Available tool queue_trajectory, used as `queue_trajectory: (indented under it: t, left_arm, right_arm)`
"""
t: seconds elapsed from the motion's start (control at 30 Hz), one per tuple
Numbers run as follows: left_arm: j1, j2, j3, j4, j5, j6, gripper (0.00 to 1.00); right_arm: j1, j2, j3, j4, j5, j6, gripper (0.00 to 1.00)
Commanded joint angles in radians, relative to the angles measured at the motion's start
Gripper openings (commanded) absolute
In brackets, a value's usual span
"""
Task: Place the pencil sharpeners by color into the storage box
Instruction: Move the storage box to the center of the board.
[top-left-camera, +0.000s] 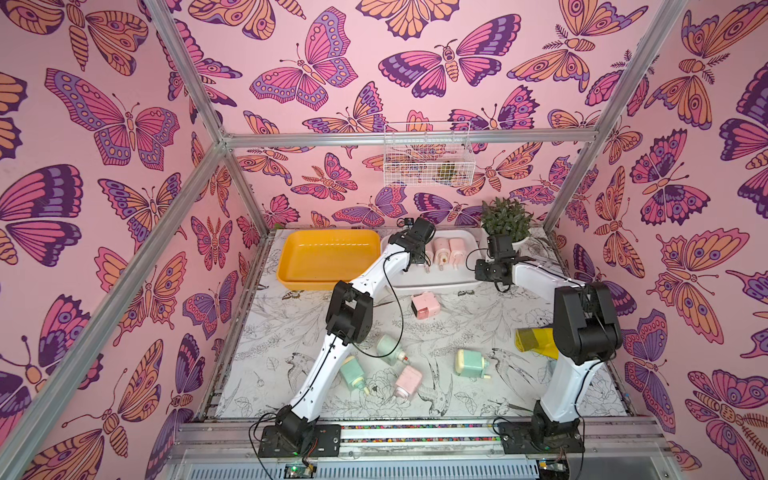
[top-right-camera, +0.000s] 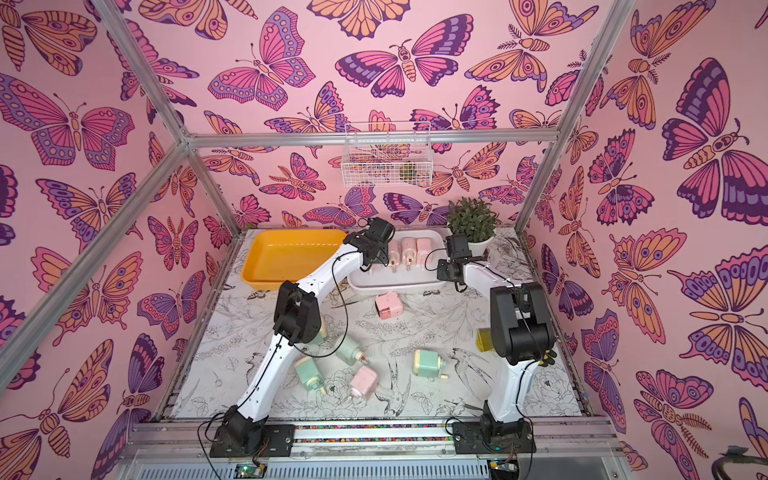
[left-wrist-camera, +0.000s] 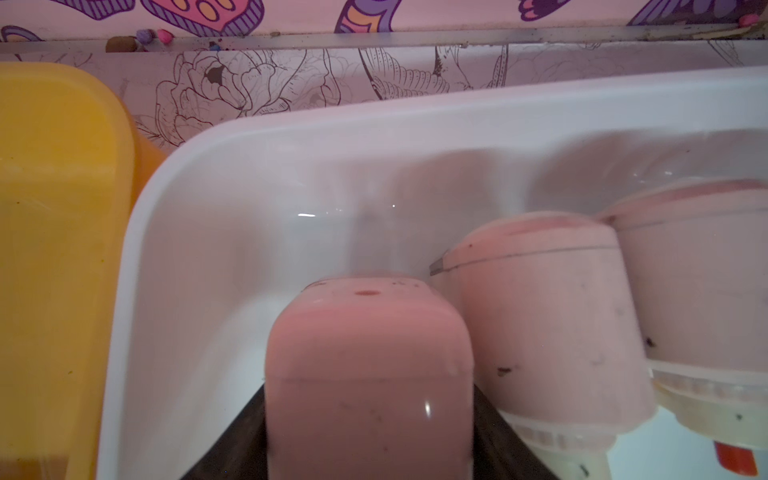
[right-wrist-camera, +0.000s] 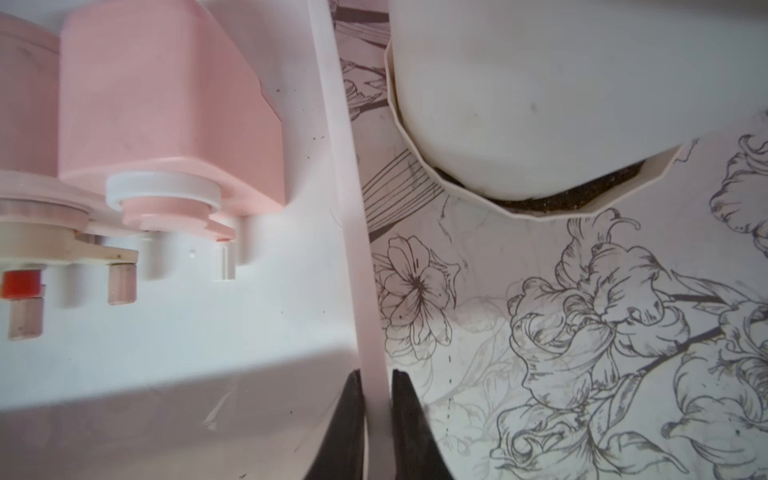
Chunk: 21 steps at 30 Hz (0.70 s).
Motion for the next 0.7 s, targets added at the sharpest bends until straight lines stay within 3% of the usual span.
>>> queue_trajectory:
  t: [0.0,0.2,0.37,0.67]
  left_arm:
    - [-0.005,-0.072,-0.024,-0.004,-0.051,-0.027,0.0]
    - [-0.005,-0.057,-0.012,-0.019,-0.085,-0.026,0.0]
    - [-0.005,-0.042,0.005,-0.069,-0.006,-0.064,0.0]
    - [-0.004,-0.005,0.021,-0.093,0.035,-0.112,0.01]
  right_arm:
    - [0.006,-0.064,-0.046,-0.032,-0.034,-0.043,0.0]
    - [0.006,-0.093,-0.07,-0.033,-0.029,-0.021,0.0]
    - [0.006,-0.085,-0.055,-0.045,-0.034,-0.002,0.0]
    - [0.015,-0.097,-0.086,0.007,-0.049,0.046,0.0]
